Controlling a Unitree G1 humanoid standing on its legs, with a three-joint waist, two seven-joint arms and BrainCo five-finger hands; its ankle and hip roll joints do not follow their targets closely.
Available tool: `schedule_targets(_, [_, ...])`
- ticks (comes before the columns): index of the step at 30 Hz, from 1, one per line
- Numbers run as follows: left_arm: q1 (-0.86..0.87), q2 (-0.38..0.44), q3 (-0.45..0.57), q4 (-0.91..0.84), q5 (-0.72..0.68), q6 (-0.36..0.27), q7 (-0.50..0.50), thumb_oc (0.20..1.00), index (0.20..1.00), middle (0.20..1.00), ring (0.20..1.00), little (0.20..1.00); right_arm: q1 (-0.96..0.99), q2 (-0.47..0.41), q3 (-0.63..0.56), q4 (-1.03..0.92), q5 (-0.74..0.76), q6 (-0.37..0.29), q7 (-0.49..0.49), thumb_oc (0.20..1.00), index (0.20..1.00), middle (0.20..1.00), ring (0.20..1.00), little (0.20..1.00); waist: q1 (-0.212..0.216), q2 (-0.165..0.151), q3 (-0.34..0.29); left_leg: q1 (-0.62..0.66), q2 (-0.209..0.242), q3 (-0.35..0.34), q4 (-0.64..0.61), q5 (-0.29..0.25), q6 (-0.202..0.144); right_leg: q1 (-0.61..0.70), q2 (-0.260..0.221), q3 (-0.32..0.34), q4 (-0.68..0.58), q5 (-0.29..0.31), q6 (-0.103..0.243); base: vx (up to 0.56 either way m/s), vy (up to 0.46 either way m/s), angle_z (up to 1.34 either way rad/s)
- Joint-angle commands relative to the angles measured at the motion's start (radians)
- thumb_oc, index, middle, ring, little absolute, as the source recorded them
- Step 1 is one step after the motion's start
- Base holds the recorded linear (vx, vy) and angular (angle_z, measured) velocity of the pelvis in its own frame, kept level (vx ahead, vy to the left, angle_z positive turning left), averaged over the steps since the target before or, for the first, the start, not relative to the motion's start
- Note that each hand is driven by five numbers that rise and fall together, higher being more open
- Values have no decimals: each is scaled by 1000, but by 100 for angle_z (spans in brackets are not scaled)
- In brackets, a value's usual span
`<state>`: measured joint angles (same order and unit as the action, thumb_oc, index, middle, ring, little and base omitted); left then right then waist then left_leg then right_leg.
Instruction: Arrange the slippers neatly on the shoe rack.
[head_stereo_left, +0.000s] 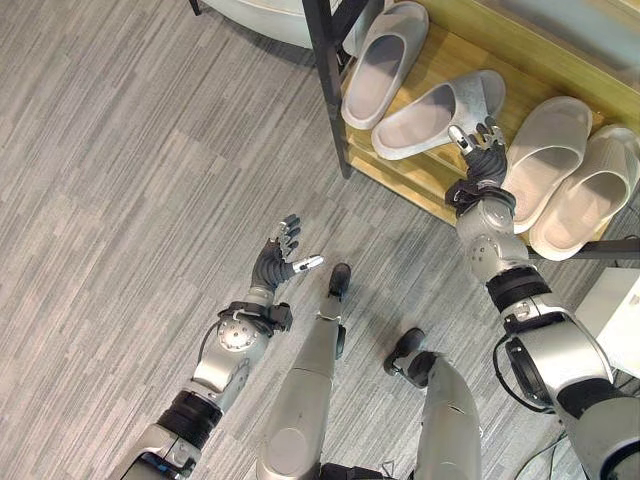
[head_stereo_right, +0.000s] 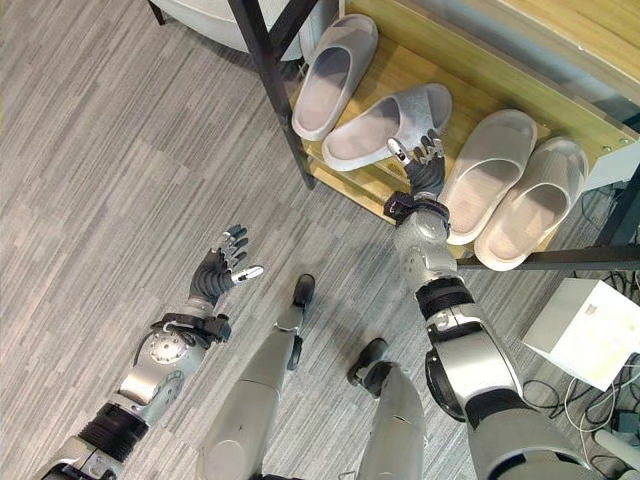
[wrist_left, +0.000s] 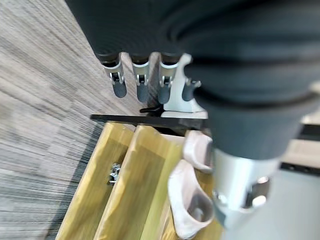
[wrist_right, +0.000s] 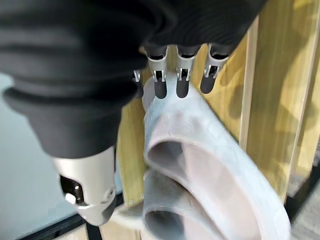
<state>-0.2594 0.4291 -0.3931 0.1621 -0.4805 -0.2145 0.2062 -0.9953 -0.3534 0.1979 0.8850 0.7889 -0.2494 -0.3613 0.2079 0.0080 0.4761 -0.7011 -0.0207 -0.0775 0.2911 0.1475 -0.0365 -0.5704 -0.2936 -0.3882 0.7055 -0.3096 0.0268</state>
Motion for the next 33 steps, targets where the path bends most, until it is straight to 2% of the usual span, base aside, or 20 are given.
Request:
schedule_targets(1, [-26,15,-19,-74,37,-73,20,1000,1000,1000,1000,1000,-95,-72,-34,14,44,-54,-33,1000,1000,1000,1000,1000,33,24,17,41,30,-16,148,-302,-14,51,-48,27,-151,96,101,0,0,0])
schedule_targets(9, [-1,42,-33,-126,35,-92,14,1000,1000,1000,1000,1000,-128,-129,-64,105,98,-54,-54,1000,1000,1000,1000,1000,54,40,21,5,18,-32,142,-293,-17,27,-54,6,-141,86,108,29,-13,9])
schedule_targets(15, [0,53,-34,-166,35,-105,5,1000,1000,1000,1000,1000,-152,-157,-48,131,123,-50,-33,1000,1000,1000,1000,1000,71,48,18,-13,12,-43,131,-286,-19,14,-60,-8,-133,82,113,29,-15,13])
schedule_targets(19, [-5,60,-45,-176,30,-107,-6,1000,1000,1000,1000,1000,-193,-166,-17,152,128,-44,-18,1000,1000,1000,1000,1000,80,48,17,-12,11,-46,129,-285,-20,12,-60,-6,-129,82,112,0,0,0])
schedule_targets(22, [-4,82,-65,-189,31,-103,-26,1000,1000,1000,1000,1000,-278,-201,67,164,100,-29,6,1000,1000,1000,1000,1000,93,43,8,-7,11,-47,129,-284,-23,15,-61,-8,-125,83,109,0,0,0])
schedule_targets(33, [6,96,-75,-177,34,-96,-37,1000,1000,1000,1000,1000,-282,-195,78,143,111,-35,9,1000,1000,1000,1000,1000,92,43,7,17,14,-47,121,-279,-27,36,-54,-8,-126,79,107,0,0,0])
